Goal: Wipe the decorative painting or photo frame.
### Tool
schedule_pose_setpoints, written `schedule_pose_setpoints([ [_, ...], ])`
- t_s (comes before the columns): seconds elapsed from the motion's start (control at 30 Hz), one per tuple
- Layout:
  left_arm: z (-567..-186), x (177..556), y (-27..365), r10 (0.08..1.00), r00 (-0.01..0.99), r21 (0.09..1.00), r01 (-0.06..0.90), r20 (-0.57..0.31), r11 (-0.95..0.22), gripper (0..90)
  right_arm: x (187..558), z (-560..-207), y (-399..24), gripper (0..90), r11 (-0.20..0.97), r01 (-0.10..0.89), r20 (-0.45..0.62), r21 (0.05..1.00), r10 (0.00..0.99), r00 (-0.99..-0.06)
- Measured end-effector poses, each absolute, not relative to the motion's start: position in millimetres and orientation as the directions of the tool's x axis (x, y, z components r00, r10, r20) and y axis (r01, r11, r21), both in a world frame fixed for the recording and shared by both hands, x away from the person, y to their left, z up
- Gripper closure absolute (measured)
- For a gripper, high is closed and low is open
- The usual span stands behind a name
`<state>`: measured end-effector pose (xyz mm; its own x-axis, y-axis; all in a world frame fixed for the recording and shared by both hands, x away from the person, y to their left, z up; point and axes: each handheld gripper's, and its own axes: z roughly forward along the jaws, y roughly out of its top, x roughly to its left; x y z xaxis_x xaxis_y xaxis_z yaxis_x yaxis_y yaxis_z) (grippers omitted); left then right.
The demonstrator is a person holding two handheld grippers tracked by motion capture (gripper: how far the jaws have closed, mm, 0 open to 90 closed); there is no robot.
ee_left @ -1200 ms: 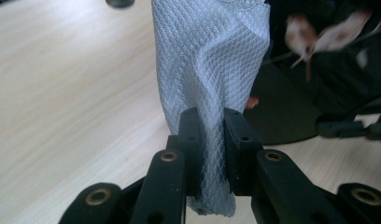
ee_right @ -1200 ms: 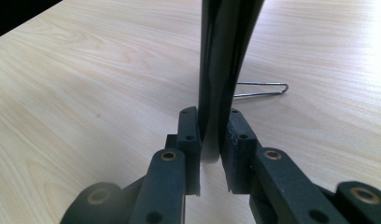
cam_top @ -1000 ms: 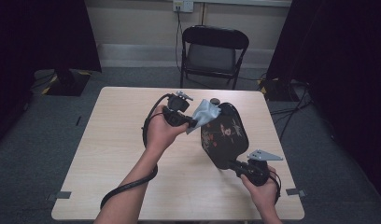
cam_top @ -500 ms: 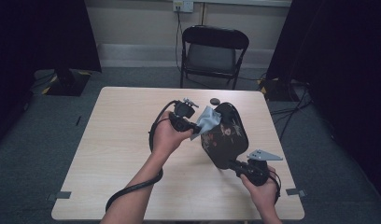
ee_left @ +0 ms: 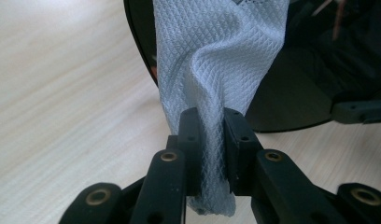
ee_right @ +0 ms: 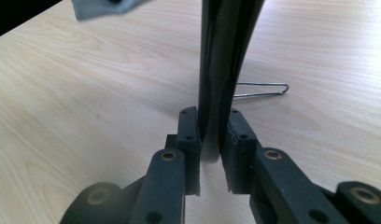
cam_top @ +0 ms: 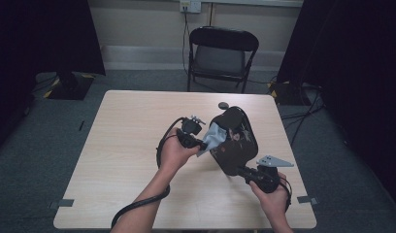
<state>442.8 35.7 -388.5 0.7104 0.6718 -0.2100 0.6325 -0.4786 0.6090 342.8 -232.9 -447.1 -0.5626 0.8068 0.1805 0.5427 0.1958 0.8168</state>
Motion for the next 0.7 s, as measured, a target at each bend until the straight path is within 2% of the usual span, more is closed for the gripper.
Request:
schedule_pose_setpoints([
  [0.3, -424, 439, 35, 0.681, 0.696, 0.573, 0.661, -0.227, -0.484, 78.9, 343, -447, -233, 79.2, 0.196, 0.542, 0.18, 0.817, 0.806, -0.564],
  [0.7, -453, 434, 35, 0.692, 0.686, 0.519, 0.685, -0.224, -0.511, 78.9, 343, -447, -232, 79.1, 0.2, 0.541, 0.176, 0.817, 0.807, -0.564],
])
